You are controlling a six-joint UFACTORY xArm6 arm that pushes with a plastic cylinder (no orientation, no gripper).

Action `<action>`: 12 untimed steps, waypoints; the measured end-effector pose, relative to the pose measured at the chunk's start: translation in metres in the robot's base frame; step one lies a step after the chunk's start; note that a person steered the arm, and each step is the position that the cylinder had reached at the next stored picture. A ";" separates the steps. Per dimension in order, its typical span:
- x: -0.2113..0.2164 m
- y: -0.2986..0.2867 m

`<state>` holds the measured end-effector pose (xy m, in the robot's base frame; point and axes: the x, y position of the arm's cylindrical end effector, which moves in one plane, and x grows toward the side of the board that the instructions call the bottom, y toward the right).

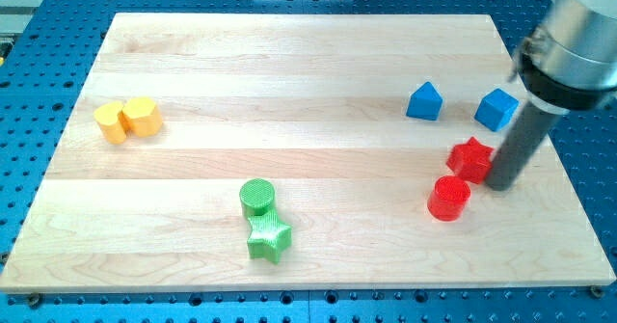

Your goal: Move the blue blocks into the red star

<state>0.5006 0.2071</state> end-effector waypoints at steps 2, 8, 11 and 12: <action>-0.063 0.089; -0.114 -0.027; -0.145 -0.065; -0.125 -0.091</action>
<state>0.3759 0.1162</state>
